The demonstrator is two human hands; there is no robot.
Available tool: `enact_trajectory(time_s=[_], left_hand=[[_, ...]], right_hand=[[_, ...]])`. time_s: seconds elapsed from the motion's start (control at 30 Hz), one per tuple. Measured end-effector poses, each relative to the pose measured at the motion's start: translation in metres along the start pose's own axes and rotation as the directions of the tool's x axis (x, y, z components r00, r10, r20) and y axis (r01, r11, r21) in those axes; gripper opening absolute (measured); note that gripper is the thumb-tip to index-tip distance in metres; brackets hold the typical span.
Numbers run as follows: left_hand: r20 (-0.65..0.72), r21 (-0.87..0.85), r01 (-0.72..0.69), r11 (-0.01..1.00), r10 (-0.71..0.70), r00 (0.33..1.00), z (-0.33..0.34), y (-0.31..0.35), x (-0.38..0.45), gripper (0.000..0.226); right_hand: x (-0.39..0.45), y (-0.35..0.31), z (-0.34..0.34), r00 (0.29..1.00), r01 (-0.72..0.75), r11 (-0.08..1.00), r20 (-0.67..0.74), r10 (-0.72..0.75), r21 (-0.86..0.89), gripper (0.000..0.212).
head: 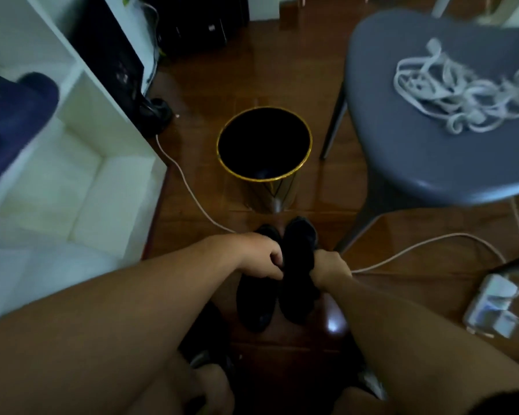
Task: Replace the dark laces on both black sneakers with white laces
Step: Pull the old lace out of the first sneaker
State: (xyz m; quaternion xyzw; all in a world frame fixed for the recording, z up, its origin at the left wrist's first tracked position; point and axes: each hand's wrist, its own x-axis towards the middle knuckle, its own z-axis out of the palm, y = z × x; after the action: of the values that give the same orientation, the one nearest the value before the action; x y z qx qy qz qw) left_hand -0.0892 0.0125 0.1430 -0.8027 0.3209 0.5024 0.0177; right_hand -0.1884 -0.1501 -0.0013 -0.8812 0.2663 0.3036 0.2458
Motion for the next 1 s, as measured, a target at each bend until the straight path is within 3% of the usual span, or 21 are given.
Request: enact_trajectory(time_s=[0.13, 0.23, 0.3, 0.37, 0.53, 0.67, 0.73, 0.83, 0.9, 1.0], left_hand=[[-0.040, 0.077, 0.033, 0.997, -0.030, 0.999, -0.037, 0.018, -0.033, 0.046], [-0.101, 0.019, 0.078, 0.997, -0.076, 0.992, -0.061, 0.042, -0.062, 0.051], [-0.196, -0.022, 0.068, 0.997, -0.071, 0.978, -0.067, 0.054, -0.089, 0.063], [-0.347, -0.041, 0.036, 0.999, -0.048, 0.936, -0.068, 0.060, -0.119, 0.066], [-0.697, -0.321, -0.215, 0.922, -0.077, 0.713, -0.063, 0.075, -0.190, 0.038], [-0.910, -0.244, -0.340, 0.908, -0.094, 0.404, -0.073, 0.095, -0.224, 0.031], [-0.951, -0.208, -0.351, 0.913, -0.105, 0.290, -0.085, 0.098, -0.229, 0.029], [-0.978, -0.152, -0.343, 0.927, -0.091, 0.187, -0.099, 0.096, -0.225, 0.027], [-0.986, -0.122, -0.343, 0.932, -0.075, 0.147, -0.105, 0.093, -0.218, 0.026], [-0.992, -0.097, -0.348, 0.933, -0.061, 0.112, -0.110, 0.084, -0.206, 0.025]], right_hand=[[-0.036, -0.029, -0.059, 0.988, 0.100, 0.994, -0.109, -0.105, -0.052, 0.018], [-0.082, -0.049, -0.102, 0.961, 0.178, 0.984, -0.212, -0.178, -0.016, 0.024], [-0.122, -0.064, -0.135, 0.911, 0.266, 0.962, -0.311, -0.270, -0.054, 0.026], [-0.164, -0.074, -0.171, 0.818, 0.332, 0.932, -0.446, -0.362, -0.147, 0.029], [-0.256, -0.078, -0.246, 0.588, 0.503, 0.839, -0.628, -0.509, -0.209, 0.045], [-0.280, -0.074, -0.271, 0.366, 0.667, 0.722, -0.762, -0.534, -0.186, 0.034], [-0.277, -0.075, -0.281, 0.281, 0.707, 0.684, -0.815, -0.506, -0.181, 0.022], [-0.266, -0.083, -0.294, 0.192, 0.708, 0.655, -0.822, -0.537, -0.263, 0.020], [-0.254, -0.093, -0.299, 0.128, 0.699, 0.613, -0.780, -0.613, -0.367, 0.032], [-0.235, -0.105, -0.295, 0.086, 0.671, 0.574, -0.719, -0.690, -0.470, 0.046]])
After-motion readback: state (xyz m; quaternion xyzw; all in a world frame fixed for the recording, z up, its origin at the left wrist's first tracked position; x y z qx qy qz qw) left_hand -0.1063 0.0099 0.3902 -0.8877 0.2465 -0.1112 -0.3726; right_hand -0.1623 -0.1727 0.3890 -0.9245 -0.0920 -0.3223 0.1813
